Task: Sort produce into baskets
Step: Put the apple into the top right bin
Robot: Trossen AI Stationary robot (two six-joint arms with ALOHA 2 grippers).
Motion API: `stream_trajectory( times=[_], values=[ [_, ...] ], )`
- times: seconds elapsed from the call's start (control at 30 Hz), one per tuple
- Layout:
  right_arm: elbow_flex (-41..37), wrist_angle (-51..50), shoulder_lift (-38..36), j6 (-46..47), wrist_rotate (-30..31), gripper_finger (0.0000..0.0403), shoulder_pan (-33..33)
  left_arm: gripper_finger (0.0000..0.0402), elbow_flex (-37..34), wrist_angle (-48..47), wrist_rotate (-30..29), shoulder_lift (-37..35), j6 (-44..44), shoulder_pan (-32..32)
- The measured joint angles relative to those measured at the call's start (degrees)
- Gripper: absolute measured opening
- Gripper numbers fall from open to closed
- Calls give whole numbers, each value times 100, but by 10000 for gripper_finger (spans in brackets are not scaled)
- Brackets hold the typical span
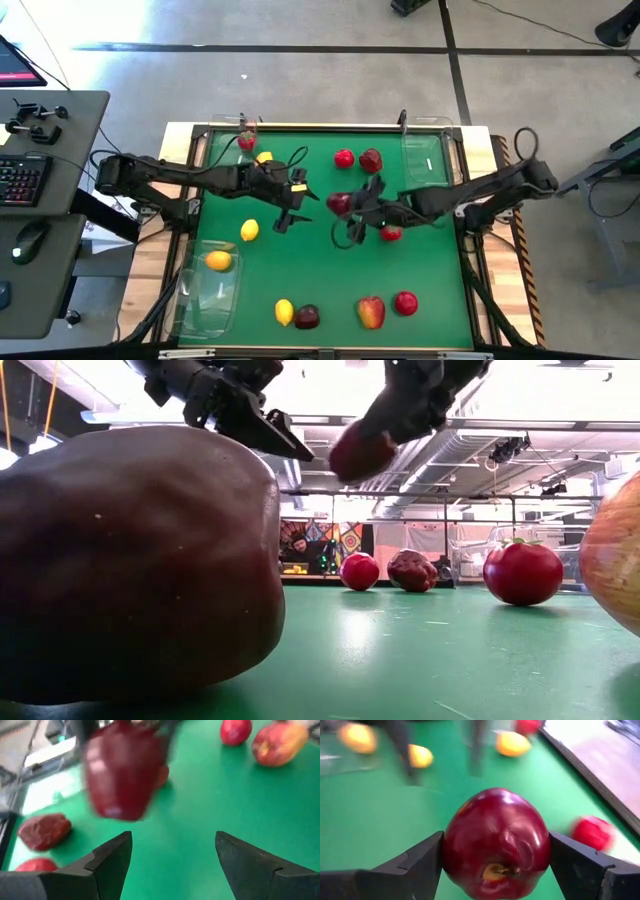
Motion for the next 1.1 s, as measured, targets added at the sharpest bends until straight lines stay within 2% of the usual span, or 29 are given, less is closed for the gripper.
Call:
stream_trajectory(
  times=[0.27,0.5,0.7,0.83,0.93,1.1],
  values=[
    [930,-2294,-292,695,186,303,-858,268,-869,1585,106,7,-342,-2],
    [1865,-3975,-354,1135,86,303,-2396,254,-1032,2034,102,7,-687,-2],
    [2141,-4451,-352,1007,-1020,303,-4019,239,-1032,2298,74,7,-977,-20],
    [1994,-4458,-342,841,-1430,303,-4896,237,-1032,2266,-210,7,-1456,-21],
    [1949,-4459,-263,806,-1622,303,-5406,236,-1032,2266,-482,7,-1614,-47],
    [1944,-4387,91,708,-1893,303,-5991,219,-1032,2281,-445,7,-1612,-63]
  ],
)
